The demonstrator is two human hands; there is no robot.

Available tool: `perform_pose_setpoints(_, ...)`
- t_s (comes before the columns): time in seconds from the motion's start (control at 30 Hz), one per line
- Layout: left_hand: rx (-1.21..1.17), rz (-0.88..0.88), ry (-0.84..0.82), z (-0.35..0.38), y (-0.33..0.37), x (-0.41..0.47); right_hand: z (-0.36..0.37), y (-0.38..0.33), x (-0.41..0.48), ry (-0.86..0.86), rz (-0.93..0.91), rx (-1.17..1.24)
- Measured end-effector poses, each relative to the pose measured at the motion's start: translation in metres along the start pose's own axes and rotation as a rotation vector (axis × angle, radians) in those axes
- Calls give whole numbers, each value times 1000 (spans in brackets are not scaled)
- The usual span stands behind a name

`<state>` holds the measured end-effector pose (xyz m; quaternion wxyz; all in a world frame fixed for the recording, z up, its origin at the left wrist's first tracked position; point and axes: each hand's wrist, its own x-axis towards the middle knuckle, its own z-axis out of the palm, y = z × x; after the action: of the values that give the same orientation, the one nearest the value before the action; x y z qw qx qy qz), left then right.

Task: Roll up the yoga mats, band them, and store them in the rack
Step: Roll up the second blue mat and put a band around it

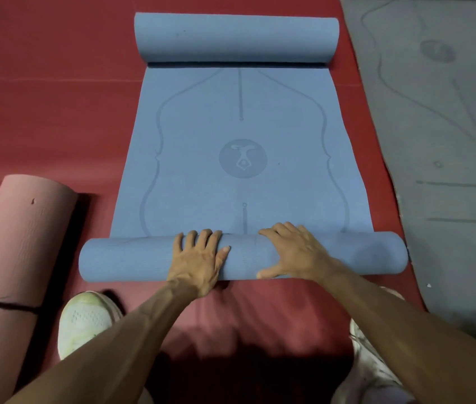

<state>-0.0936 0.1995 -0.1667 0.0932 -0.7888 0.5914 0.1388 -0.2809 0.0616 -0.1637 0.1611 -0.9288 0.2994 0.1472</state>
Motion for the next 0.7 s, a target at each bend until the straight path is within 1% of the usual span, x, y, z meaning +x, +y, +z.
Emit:
perform_pose_setpoints(0.07, 0, -5, -28, -4, -1, 8, 7, 1, -5, 146, -38, -47)
perform_pose_setpoints(0.17, -37, -13, -76, -11, -6, 27, 23, -1, -12, 446, -50, -75)
perform_pose_setpoints(0.23, -43, -14, -109, -15, -9, 42, 33, -5, -15, 534, -2, -61)
perform_pose_setpoints(0.33, -91, -33, -176, -19, -12, 58, 35, -7, -11, 539, 19, -94)
perform_pose_setpoints(0.5, -294, -84, -99, -23, -19, 80, 24, 2, 10, 475, 18, -149)
perform_pose_setpoints(0.6, -336, -84, -115, -27, -22, 93, 18, 10, 20, 426, -35, -202)
perform_pose_setpoints(0.7, -415, -113, -120, -32, -23, 101, 11, 16, 28, 334, -27, -196)
